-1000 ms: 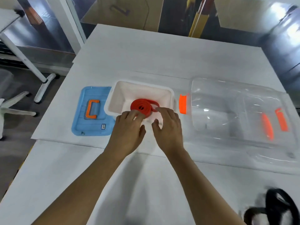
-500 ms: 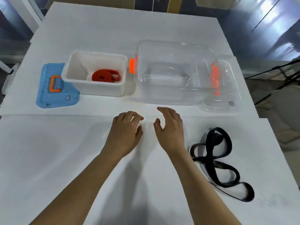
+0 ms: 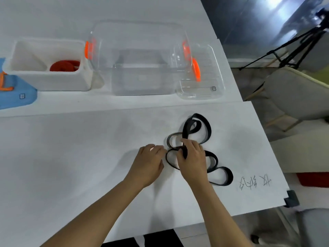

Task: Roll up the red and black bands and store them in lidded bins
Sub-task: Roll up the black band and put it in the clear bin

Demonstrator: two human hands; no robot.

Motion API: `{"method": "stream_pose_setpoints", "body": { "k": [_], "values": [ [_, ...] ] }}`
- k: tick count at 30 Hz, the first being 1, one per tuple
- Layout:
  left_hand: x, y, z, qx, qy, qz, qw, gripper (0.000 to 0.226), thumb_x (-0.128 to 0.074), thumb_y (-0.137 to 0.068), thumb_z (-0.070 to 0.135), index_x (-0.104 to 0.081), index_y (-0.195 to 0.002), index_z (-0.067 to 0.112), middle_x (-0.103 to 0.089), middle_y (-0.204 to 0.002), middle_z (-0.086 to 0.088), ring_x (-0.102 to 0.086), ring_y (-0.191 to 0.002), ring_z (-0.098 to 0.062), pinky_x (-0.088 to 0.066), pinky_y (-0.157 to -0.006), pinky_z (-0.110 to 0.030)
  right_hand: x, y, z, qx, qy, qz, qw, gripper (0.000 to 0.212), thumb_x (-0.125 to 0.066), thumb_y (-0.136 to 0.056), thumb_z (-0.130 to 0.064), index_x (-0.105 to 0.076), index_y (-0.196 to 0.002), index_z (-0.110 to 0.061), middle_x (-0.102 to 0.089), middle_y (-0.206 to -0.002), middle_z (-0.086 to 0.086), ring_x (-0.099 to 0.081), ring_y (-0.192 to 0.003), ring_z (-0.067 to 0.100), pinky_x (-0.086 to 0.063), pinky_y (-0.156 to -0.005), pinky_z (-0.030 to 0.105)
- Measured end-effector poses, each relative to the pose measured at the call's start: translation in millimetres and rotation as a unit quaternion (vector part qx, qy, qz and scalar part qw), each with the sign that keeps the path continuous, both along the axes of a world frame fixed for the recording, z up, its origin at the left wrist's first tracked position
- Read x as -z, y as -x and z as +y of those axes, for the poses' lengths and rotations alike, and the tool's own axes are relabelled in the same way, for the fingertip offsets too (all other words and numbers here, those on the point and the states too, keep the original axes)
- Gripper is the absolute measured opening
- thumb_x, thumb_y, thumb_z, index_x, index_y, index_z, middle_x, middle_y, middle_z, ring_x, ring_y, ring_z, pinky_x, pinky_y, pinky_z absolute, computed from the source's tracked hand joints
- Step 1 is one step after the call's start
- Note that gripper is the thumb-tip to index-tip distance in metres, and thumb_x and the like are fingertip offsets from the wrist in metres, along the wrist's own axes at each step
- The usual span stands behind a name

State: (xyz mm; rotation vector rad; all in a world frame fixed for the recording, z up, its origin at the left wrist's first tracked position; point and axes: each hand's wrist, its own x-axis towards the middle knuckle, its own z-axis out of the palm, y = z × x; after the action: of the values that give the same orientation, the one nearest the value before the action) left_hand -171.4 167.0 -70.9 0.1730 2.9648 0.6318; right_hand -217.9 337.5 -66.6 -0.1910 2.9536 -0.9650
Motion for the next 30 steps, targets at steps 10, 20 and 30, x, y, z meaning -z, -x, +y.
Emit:
{"method": "stream_pose_setpoints", "body": {
  "k": [10,20,30],
  "values": [
    [62.0,-13.6,41.1,0.077,0.068,-0.108,0.989,0.043,-0.073,-0.077,0.008,-0.068,-0.118,0.019,-0.065,-0.122,-0.006,-0.063,-0.109,-0.031,-0.055,-0.086,-0.040,49.3,-32.8,74.2,-0.030,-0.119,-0.141,0.982,0.055,-0.065,-0.086,-0.019,-0.059,-0.141,-0.019,-0.067,-0.122,0.006,-0.061,-0.111,0.034,-0.049,-0.095,0.047],
    [-7.4,-52.3,9.6,-0.137,-0.142,-0.125,0.972,0.012,-0.059,-0.091,0.032,-0.054,-0.087,0.022,-0.055,-0.088,0.007,-0.054,-0.080,-0.013,-0.045,-0.070,-0.029,21.9,-4.7,69.8,0.018,-0.051,-0.081,0.995,0.043,-0.053,-0.093,-0.003,-0.059,-0.132,-0.020,-0.059,-0.105,0.003,-0.056,-0.083,0.029,-0.047,-0.084,0.042],
    [-164.1,-46.3,-63.7,-0.313,-0.416,0.010,0.854,0.018,-0.070,-0.091,0.005,-0.056,-0.084,-0.004,-0.068,-0.073,-0.011,-0.072,-0.062,-0.017,-0.063,-0.067,-0.030,-61.4,46.9,64.7,0.207,0.027,-0.080,0.975,0.027,-0.045,-0.105,-0.025,-0.064,-0.120,-0.013,-0.056,-0.122,0.015,-0.051,-0.077,0.020,-0.041,-0.079,0.037]
  ]
}}
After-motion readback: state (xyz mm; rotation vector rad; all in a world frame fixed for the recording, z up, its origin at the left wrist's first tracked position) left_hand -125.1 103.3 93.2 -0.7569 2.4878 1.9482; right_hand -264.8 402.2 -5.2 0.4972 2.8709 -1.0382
